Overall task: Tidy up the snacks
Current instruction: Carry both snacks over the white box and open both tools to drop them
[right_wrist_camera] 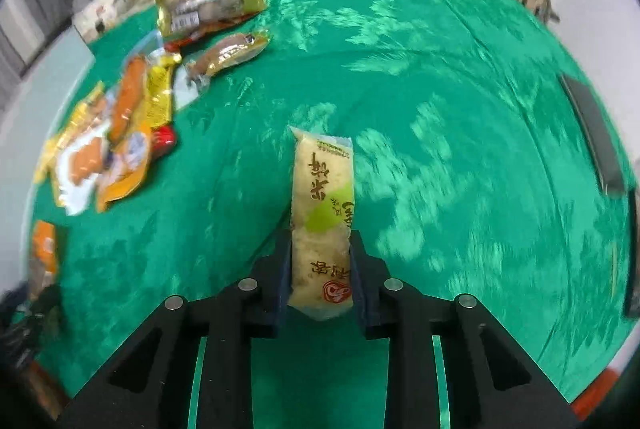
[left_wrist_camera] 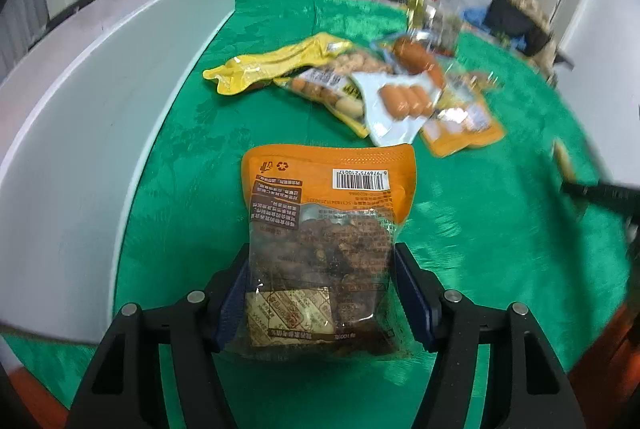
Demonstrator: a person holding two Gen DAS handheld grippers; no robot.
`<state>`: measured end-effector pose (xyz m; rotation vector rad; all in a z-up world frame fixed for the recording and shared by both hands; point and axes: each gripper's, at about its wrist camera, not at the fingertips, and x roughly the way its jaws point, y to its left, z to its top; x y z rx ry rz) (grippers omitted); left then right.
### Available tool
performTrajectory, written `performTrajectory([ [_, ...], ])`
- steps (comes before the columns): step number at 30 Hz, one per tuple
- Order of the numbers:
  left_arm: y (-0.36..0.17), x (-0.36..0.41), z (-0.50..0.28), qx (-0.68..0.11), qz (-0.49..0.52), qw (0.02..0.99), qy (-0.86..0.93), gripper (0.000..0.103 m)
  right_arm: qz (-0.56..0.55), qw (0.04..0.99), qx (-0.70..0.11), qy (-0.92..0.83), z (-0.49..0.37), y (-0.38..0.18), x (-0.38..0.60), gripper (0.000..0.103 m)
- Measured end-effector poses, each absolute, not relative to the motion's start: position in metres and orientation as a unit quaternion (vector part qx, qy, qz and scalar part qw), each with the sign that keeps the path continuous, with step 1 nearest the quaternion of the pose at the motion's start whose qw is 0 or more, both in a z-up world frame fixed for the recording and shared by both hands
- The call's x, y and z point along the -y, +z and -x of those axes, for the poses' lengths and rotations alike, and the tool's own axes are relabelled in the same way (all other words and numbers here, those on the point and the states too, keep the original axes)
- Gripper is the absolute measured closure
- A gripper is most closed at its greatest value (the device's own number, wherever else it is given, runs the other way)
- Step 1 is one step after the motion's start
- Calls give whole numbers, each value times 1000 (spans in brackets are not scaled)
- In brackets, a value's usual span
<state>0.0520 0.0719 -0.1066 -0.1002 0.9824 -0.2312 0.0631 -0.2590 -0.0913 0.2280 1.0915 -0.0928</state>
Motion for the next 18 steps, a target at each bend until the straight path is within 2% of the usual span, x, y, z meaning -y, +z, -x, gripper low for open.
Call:
performTrajectory([
  [7, -25, -124, -44, -407, 163, 889, -132, 37, -154, 858, -489, 37, -50, -38, 213, 76],
  [10, 20, -180, -45, -367, 173, 910, -85, 37, -132, 869, -461, 123, -66, 8, 147, 76],
  [13, 38, -232, -57, -362, 155, 919, -22, 36, -109, 865, -436, 225, -85, 52, 60, 76],
  [14, 38, -252, -65, -370, 145, 918, 3, 35, -101, 859, -428, 261, -92, 67, 25, 76],
  [16, 29, -285, -81, -399, 125, 907, 47, 25, -98, 847, -420, 311, -104, 84, -30, 75],
  [17, 23, -297, -88, -414, 116, 900, 68, 18, -100, 839, -419, 331, -110, 88, -50, 69],
  [18, 15, -313, -92, -426, 106, 894, 91, 18, -106, 830, -421, 350, -117, 92, -72, 50],
])
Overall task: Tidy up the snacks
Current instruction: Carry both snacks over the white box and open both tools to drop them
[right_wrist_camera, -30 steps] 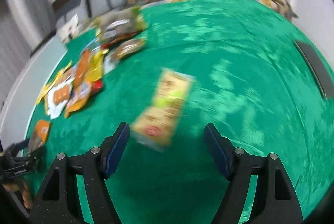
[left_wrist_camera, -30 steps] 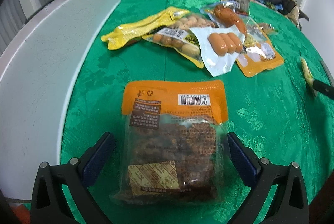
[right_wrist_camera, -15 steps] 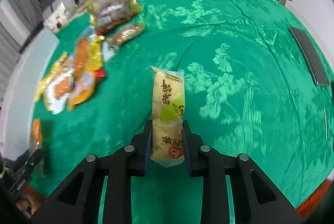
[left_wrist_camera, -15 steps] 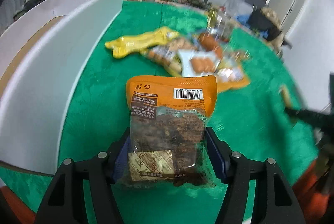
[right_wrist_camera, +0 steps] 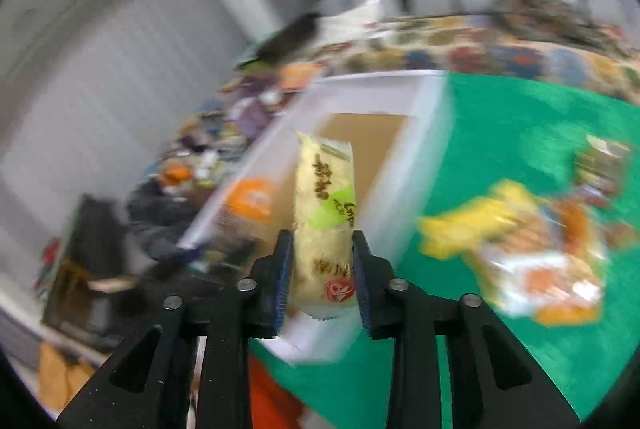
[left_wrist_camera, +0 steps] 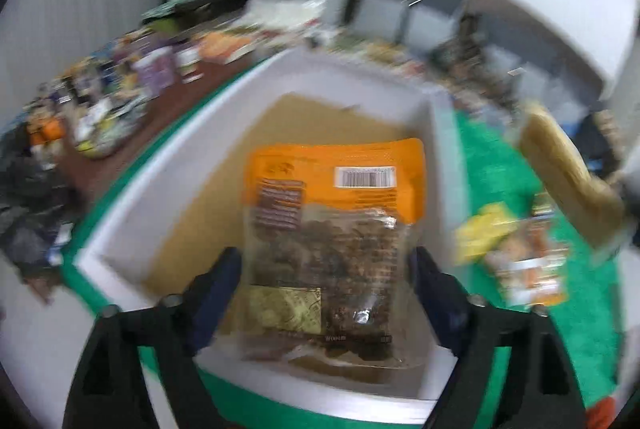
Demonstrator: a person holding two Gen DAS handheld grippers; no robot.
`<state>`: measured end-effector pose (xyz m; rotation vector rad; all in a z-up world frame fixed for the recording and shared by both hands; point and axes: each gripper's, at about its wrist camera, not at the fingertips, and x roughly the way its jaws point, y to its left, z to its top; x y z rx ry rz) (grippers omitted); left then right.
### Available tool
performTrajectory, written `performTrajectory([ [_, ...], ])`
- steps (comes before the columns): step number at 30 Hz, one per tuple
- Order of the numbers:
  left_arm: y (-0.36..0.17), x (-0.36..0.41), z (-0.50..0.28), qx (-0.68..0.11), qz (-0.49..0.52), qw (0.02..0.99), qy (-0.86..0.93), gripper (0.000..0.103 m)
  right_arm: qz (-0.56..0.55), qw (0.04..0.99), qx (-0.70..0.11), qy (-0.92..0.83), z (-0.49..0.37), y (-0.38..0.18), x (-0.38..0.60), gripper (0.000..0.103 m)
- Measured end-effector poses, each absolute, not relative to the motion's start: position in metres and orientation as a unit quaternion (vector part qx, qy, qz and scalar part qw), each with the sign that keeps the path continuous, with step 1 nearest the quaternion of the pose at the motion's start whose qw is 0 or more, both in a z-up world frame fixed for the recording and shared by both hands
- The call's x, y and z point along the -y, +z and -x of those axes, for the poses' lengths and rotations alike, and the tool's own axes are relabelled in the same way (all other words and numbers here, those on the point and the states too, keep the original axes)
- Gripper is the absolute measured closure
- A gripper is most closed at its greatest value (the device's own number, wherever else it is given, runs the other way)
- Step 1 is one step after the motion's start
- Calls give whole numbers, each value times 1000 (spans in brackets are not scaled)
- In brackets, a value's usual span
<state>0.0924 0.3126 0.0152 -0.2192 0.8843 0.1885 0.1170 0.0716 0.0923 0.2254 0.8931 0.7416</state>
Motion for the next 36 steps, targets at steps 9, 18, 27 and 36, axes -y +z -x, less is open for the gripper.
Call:
performTrajectory([
  [9, -2, -348, -60, -401, 131, 897, 135, 17, -115, 858, -405, 293, -106, 69, -32, 36],
  [18, 4, -273, -93, -376, 81, 923, 29, 17, -6, 891, -451, 51, -65, -75, 158, 36],
  [27, -23, -217, -112, -428, -40, 901, 60, 17, -57, 892, -442, -76, -52, -105, 286, 36],
  [36, -19, -206, -91, -413, -31, 907, 80, 17, -38, 899, -430, -79, -67, -114, 288, 27],
])
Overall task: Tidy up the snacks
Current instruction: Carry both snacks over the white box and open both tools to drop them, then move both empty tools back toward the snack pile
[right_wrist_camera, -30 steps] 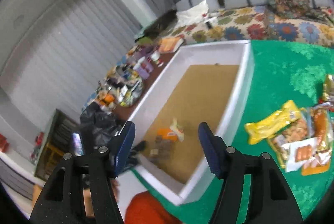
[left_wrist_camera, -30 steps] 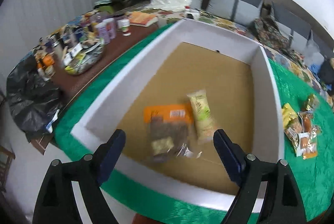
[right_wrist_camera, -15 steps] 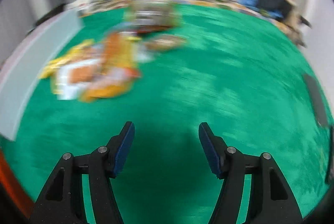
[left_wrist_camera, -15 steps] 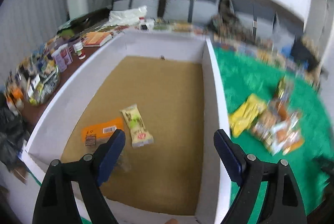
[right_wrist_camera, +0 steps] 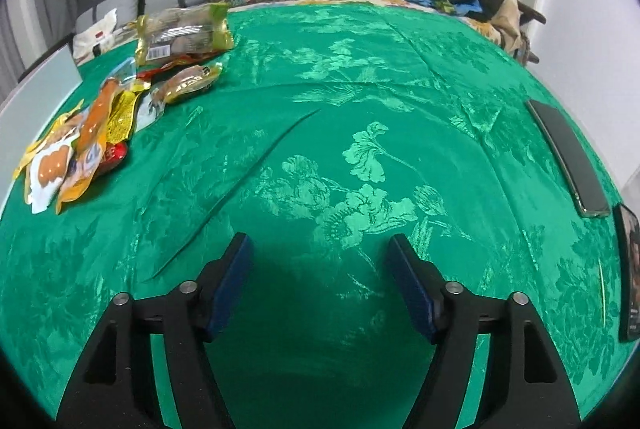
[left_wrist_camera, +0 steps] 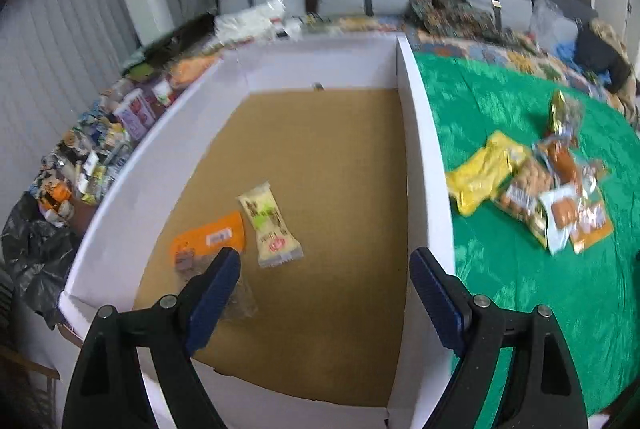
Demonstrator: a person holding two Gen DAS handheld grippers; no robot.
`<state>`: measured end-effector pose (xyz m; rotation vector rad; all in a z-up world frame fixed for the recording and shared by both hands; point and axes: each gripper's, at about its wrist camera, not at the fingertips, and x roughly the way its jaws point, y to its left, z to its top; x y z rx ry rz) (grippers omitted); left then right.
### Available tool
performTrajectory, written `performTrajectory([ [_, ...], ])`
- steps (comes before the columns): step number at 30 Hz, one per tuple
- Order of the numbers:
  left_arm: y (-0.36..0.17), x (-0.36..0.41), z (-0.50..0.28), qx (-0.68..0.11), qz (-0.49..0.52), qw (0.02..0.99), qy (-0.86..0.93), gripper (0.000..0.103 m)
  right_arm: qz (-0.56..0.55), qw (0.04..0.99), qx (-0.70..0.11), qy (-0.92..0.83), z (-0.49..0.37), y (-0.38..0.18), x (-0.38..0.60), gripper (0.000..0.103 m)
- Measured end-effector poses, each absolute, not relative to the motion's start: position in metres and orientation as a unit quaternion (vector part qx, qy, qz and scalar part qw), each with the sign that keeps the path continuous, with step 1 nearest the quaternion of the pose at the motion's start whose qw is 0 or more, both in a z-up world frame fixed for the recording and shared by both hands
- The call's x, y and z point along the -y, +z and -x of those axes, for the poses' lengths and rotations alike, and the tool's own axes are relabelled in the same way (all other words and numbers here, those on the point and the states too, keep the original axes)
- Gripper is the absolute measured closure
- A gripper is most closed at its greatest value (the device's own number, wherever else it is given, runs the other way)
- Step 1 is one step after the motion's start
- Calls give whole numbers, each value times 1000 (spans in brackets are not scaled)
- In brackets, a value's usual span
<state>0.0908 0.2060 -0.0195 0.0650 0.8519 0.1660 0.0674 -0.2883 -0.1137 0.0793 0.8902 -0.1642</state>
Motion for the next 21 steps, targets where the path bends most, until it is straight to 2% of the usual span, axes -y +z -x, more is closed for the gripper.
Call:
performTrajectory([
  [4, 11, -183, -66, -336, -31, 937, 90, 16, -38, 898, -432, -78, -68, -116, 287, 23],
  [7, 27, -152, -53, -311, -7, 950, 25, 11, -38, 897, -434, -81, -68, -116, 287, 20],
  [9, 31, -126, -46, -309, 1, 951, -21, 4, -39, 896, -434, -82, -68, -116, 287, 19],
  [13, 11, -65, -40, -343, -1, 934, -104, 3, -39, 896, -434, -82, -68, -116, 287, 19],
  [18, -57, -12, -51, -423, -37, 896, -126, 3, -39, 896, -434, -82, -68, -116, 287, 18],
  [21, -88, -6, -58, -454, -49, 883, -109, 3, -39, 896, -434, -82, -68, -116, 287, 18],
])
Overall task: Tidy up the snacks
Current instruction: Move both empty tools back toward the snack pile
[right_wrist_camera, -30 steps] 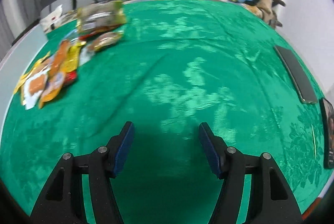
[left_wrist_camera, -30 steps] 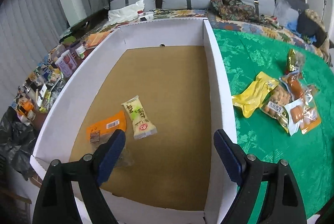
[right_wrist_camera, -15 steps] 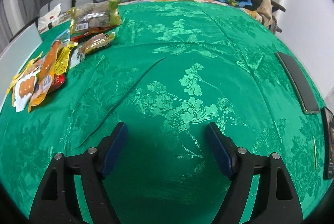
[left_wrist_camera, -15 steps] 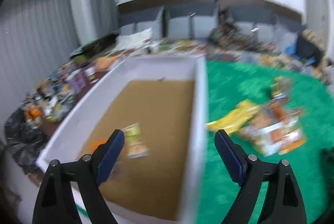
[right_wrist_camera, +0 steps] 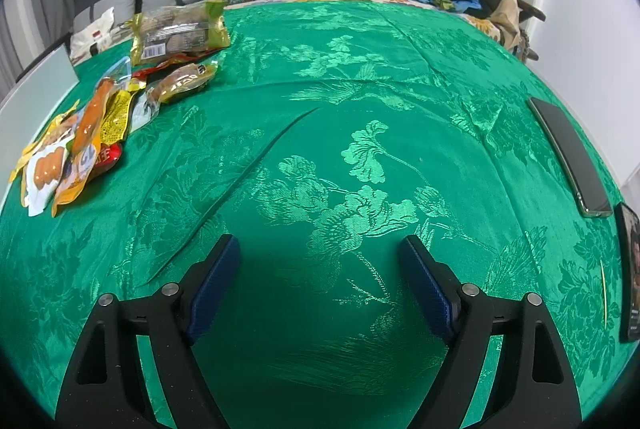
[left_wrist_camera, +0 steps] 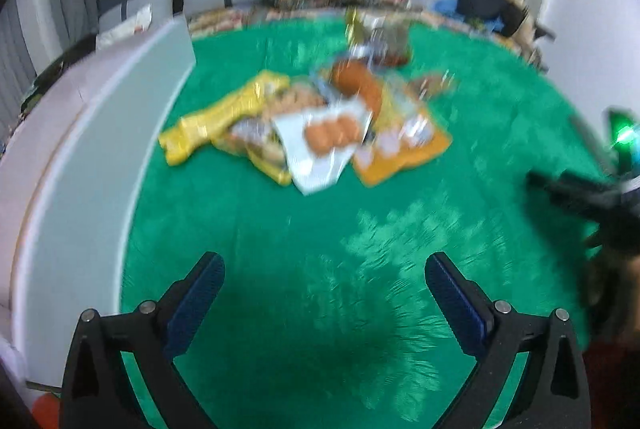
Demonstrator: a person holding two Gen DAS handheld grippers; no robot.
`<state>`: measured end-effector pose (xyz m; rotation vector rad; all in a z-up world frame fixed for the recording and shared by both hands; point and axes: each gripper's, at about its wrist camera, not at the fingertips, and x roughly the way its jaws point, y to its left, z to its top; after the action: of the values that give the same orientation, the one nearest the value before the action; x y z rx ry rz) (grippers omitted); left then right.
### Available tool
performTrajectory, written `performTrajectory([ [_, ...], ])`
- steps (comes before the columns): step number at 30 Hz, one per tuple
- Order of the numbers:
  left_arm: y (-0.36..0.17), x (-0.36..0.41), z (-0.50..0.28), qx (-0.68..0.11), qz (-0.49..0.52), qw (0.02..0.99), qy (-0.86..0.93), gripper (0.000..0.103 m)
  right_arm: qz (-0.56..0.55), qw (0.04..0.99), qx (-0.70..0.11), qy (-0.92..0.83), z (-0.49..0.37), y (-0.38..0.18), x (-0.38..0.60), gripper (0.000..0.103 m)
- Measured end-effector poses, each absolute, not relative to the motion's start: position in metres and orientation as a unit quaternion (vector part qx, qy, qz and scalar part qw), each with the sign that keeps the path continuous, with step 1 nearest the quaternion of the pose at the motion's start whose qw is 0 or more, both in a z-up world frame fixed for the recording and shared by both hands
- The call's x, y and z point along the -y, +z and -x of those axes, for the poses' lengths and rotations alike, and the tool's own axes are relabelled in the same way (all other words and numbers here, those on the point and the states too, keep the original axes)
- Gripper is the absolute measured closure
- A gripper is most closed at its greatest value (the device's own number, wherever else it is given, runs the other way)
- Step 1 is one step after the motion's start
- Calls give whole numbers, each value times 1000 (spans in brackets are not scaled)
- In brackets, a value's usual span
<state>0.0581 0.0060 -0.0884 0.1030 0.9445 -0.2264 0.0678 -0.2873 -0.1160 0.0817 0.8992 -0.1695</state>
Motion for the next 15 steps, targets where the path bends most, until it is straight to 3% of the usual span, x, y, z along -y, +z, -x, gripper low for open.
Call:
performTrajectory([
  [15, -132, -32, -90, -465, -17, 884, -50, 0, -40, 897, -433, -82, -68, -116, 287, 17],
])
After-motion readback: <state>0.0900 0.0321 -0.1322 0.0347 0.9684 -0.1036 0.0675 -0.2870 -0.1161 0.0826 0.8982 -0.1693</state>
